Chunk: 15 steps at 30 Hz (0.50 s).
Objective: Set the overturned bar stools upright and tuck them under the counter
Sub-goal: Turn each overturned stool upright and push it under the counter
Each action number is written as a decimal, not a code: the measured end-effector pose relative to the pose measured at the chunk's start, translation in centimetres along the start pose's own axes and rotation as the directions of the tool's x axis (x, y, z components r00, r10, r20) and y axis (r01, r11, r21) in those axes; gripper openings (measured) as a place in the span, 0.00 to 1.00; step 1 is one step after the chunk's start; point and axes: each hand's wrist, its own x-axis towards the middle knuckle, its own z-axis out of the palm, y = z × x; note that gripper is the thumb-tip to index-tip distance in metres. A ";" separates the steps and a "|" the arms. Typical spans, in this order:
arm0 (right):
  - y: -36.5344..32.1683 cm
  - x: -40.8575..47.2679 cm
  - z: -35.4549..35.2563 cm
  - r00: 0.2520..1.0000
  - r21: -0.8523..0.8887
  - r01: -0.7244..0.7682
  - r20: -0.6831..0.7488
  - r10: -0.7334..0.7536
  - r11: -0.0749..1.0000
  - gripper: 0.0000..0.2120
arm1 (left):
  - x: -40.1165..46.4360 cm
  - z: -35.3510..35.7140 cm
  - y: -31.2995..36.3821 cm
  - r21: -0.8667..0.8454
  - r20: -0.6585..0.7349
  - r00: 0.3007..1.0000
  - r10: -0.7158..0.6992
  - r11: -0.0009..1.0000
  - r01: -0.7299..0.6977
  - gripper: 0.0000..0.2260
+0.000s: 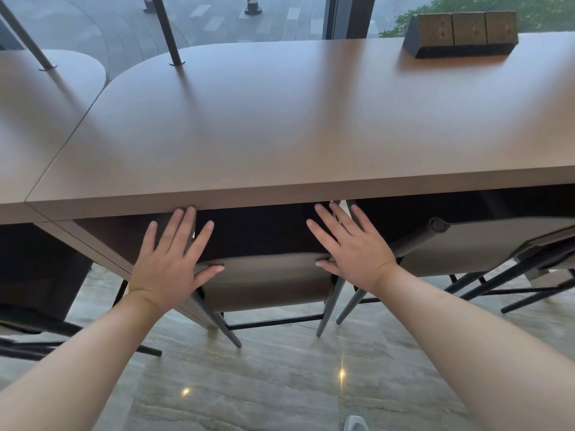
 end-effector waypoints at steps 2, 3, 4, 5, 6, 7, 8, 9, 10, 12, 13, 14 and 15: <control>0.1 0.0 -0.1 1.000 0.002 -0.004 0.008 0.004 1.000 0.39 | 0.1 0.0 0.1 -0.008 0.008 1.000 -0.005 1.000 0.005 0.40; 0.2 0.1 0.0 1.000 0.005 -0.005 0.009 0.005 1.000 0.39 | 0.1 0.1 0.1 -0.006 0.008 1.000 -0.006 1.000 0.006 0.40; 0.3 0.1 0.1 1.000 0.007 -0.005 0.009 0.005 1.000 0.39 | 0.1 0.2 0.1 -0.003 0.007 1.000 -0.006 1.000 0.006 0.40; 0.4 0.1 0.2 1.000 0.008 -0.005 0.008 0.005 1.000 0.39 | 0.2 0.2 0.1 -0.002 0.006 1.000 -0.006 1.000 0.006 0.40; 0.5 0.1 0.2 1.000 0.010 -0.005 0.007 0.005 1.000 0.39 | 0.3 0.3 0.2 -0.004 0.002 1.000 -0.006 1.000 0.006 0.40; 0.7 0.2 0.3 1.000 0.012 -0.009 0.007 0.009 1.000 0.39 | 0.4 0.3 0.3 -0.006 -0.005 1.000 -0.007 1.000 0.007 0.40; 0.8 0.2 0.4 1.000 0.014 -0.015 0.009 0.015 1.000 0.39 | 0.4 0.4 0.3 -0.006 -0.014 1.000 -0.006 1.000 0.006 0.39; 1.0 0.2 0.5 1.000 0.016 -0.020 0.014 0.020 1.000 0.40 | 0.5 0.4 0.5 -0.006 -0.022 1.000 -0.004 1.000 0.004 0.39; 1.0 0.2 0.6 1.000 0.018 -0.024 0.019 0.024 1.000 0.40 | 0.6 0.5 0.5 -0.004 -0.031 1.000 0.000 1.000 0.000 0.39; 1.0 0.2 0.7 0.999 0.022 -0.027 0.028 0.026 0.999 0.40 | 0.6 0.6 0.5 0.008 -0.050 0.999 0.015 1.000 -0.014 0.39; 1.0 0.2 0.8 0.999 0.026 -0.028 0.030 0.028 0.999 0.39 | 0.5 0.6 0.5 0.015 -0.058 0.998 0.021 1.000 -0.021 0.39; 0.9 0.2 0.9 0.999 0.033 -0.031 0.031 0.030 0.999 0.39 | 0.5 0.7 0.5 0.021 -0.063 0.998 0.027 0.999 -0.025 0.39; 0.9 0.2 0.9 0.999 0.044 -0.036 0.032 0.035 0.998 0.39 | 0.4 0.6 0.5 0.027 -0.066 0.997 0.030 0.999 -0.028 0.39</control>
